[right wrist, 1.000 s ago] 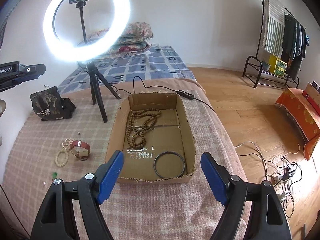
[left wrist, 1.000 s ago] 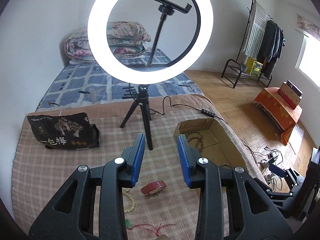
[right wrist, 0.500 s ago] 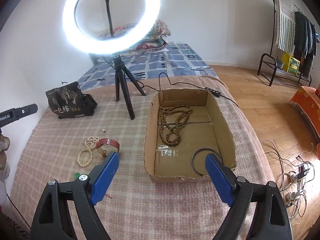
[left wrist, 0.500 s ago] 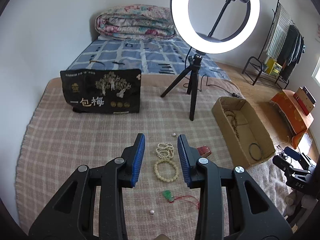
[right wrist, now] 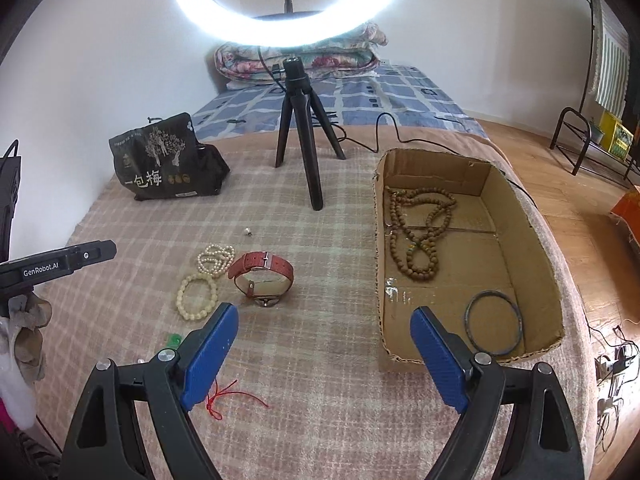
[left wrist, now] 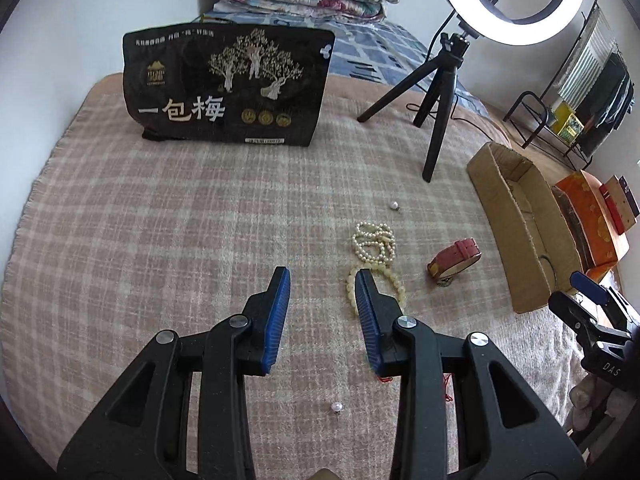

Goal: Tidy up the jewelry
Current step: 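Move the left tool to the cream bead bracelet while the right tool approaches the red watch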

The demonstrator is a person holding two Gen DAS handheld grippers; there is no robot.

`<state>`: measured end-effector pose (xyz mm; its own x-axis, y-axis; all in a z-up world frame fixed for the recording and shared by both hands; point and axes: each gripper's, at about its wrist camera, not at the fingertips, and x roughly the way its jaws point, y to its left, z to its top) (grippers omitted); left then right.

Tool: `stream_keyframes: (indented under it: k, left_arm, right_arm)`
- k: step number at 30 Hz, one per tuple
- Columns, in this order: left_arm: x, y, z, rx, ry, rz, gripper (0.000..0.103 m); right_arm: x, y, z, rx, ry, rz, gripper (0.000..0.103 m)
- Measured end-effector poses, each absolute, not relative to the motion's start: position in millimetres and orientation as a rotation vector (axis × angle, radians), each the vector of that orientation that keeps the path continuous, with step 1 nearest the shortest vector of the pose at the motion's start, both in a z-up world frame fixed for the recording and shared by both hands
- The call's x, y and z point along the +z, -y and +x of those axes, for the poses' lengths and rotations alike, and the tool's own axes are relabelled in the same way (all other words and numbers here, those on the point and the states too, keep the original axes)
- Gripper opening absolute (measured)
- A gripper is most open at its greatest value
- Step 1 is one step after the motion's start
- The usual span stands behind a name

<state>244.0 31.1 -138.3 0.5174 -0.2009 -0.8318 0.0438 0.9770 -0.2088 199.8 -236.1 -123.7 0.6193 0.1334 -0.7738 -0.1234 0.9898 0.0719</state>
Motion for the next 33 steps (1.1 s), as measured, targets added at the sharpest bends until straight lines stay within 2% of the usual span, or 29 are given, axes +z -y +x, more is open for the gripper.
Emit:
stream_keyframes:
  k: [5, 9, 22, 33]
  left_arm:
    - [-154, -28, 248, -0.153, -1.049, -0.175, 0.034]
    - [-162, -19, 251, -0.172, -1.062, -0.165, 0.033]
    - [-193, -8, 268, -0.179, -1.136, -0.224, 0.033]
    - [-213, 8, 276, -0.181, -1.171, -0.160, 0.033]
  right_arm:
    - [-136, 229, 212, 0.166, -0.915, 0.029, 0.089]
    - [-144, 225, 220, 0.173, -0.925, 0.061, 0.094]
    - [-166, 205, 248, 0.196, -0.956, 0.074, 0.094]
    - [-179, 196, 262, 0.196, -0.961, 0.042, 0.094]
